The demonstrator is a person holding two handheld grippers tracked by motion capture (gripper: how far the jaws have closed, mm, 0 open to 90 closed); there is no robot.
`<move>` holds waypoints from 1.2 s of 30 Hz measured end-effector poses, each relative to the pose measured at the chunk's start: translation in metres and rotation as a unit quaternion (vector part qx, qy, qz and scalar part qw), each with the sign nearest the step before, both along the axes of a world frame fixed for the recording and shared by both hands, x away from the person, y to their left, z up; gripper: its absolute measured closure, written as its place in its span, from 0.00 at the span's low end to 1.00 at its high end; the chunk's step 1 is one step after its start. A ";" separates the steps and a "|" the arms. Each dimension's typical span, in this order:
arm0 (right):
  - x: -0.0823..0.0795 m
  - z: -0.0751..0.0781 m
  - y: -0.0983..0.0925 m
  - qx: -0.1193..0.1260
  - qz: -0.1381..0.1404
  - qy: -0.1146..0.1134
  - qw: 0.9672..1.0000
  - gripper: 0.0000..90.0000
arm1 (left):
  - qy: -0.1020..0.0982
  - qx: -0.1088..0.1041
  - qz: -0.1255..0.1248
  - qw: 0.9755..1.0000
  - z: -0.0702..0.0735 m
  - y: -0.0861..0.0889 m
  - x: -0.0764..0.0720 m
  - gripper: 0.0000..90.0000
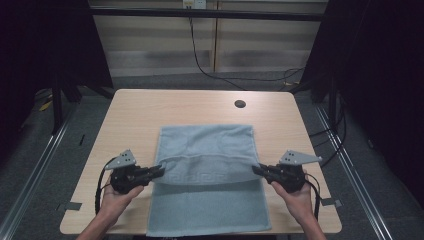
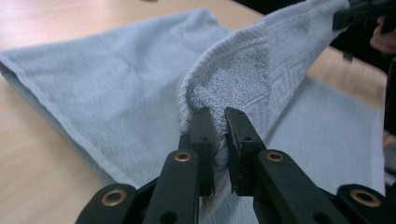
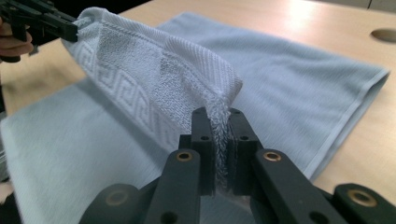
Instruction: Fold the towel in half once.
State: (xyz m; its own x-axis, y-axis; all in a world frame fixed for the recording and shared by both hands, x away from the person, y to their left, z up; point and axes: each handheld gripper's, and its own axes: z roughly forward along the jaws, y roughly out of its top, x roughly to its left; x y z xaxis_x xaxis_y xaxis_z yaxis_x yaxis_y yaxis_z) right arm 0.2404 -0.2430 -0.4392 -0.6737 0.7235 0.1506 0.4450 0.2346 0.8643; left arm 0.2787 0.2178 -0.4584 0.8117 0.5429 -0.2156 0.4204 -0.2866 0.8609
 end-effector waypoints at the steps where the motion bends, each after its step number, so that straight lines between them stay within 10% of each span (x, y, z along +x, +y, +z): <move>1: -0.004 -0.003 0.000 -0.001 0.000 0.001 1.000 0.93 | 0.001 0.000 -0.004 1.000 -0.002 0.000 -0.005 0.91; 11: -0.045 -0.035 -0.005 -0.025 0.006 0.048 0.998 0.80 | 0.022 0.031 -0.032 0.999 -0.021 0.009 -0.035 0.83; 21: -0.067 -0.024 -0.016 -0.005 -0.005 0.030 1.000 0.68 | 0.006 -0.022 -0.014 1.000 -0.006 0.027 -0.040 0.74; 36: 0.044 -0.036 0.024 -0.039 0.023 0.067 0.997 0.63 | 0.061 0.052 0.009 0.997 -0.028 -0.018 0.054 0.63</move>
State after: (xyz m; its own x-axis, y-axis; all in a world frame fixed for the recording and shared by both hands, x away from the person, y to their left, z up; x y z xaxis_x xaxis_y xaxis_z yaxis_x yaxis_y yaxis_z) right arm 0.2841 -0.2194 -0.4749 -0.6838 0.7058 0.1853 0.5419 0.3210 0.7767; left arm 0.3327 0.2002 -0.4866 0.7720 0.5822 -0.2550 0.5269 -0.3619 0.7690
